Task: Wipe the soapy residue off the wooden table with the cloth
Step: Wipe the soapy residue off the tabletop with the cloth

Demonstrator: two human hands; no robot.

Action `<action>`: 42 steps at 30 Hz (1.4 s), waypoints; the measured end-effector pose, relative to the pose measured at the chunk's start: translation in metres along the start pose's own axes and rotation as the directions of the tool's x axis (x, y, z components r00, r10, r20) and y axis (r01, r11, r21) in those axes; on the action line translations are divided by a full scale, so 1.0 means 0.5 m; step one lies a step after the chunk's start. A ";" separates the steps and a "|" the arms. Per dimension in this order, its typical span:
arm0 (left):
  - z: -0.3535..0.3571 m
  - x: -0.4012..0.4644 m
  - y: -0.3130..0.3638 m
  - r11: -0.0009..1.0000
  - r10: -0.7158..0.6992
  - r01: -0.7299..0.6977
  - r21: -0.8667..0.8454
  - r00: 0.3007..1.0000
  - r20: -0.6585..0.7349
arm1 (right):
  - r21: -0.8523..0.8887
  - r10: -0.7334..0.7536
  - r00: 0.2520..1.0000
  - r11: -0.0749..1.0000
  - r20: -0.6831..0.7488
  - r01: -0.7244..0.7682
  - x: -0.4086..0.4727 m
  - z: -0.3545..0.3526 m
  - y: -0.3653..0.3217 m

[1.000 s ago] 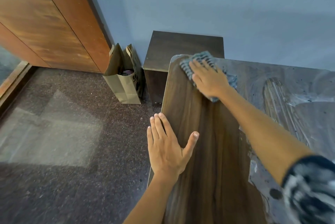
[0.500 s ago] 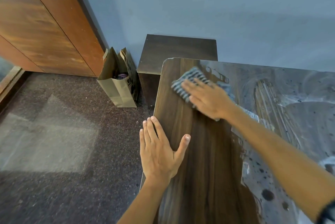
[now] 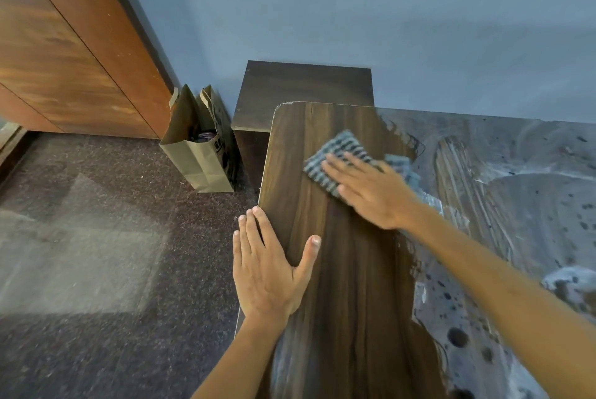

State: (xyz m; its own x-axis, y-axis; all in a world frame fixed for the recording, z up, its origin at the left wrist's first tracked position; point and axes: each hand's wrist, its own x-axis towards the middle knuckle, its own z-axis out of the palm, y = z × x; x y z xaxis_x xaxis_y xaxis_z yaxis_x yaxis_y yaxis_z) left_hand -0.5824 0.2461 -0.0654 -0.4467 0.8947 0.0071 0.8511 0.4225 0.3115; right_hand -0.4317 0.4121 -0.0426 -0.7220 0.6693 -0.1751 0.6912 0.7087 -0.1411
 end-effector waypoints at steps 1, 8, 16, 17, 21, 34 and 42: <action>0.001 0.000 0.001 1.000 0.000 0.000 -0.004 1.000 -0.001 | -0.021 0.077 0.997 0.997 -0.019 -0.077 -0.009 -0.001 0.039; 0.000 -0.001 0.002 1.000 -0.005 0.005 0.010 1.000 0.009 | 0.055 0.460 0.888 0.886 0.010 -0.460 0.129 -0.040 0.101; 0.000 0.001 0.001 1.000 -0.008 0.008 0.009 1.000 0.001 | 0.023 0.040 0.999 0.999 -0.001 -0.040 0.013 0.000 -0.036; 0.000 0.001 0.001 1.000 -0.007 0.007 0.005 1.000 -0.001 | 0.021 0.036 0.999 0.999 -0.006 -0.036 -0.019 0.007 -0.030; 0.001 0.000 0.001 1.000 -0.012 0.012 -0.008 1.000 -0.015 | -0.020 0.287 0.957 0.958 -0.037 -0.288 -0.012 -0.011 0.080; -0.002 -0.002 -0.001 1.000 -0.002 0.002 0.007 1.000 -0.011 | 0.051 -0.001 1.000 0.999 0.010 0.000 0.052 -0.014 -0.033; 0.001 0.001 0.002 1.000 -0.009 0.009 -0.001 1.000 -0.016 | 0.042 0.406 0.914 0.913 -0.005 -0.406 0.072 -0.032 0.118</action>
State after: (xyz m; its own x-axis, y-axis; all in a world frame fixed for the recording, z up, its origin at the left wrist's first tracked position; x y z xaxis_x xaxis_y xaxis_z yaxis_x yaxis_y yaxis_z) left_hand -0.5817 0.2472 -0.0657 -0.4588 0.8883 0.0198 0.8469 0.4304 0.3122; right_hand -0.4174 0.4817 -0.0417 -0.3792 0.9005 -0.2129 0.9253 0.3662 -0.0990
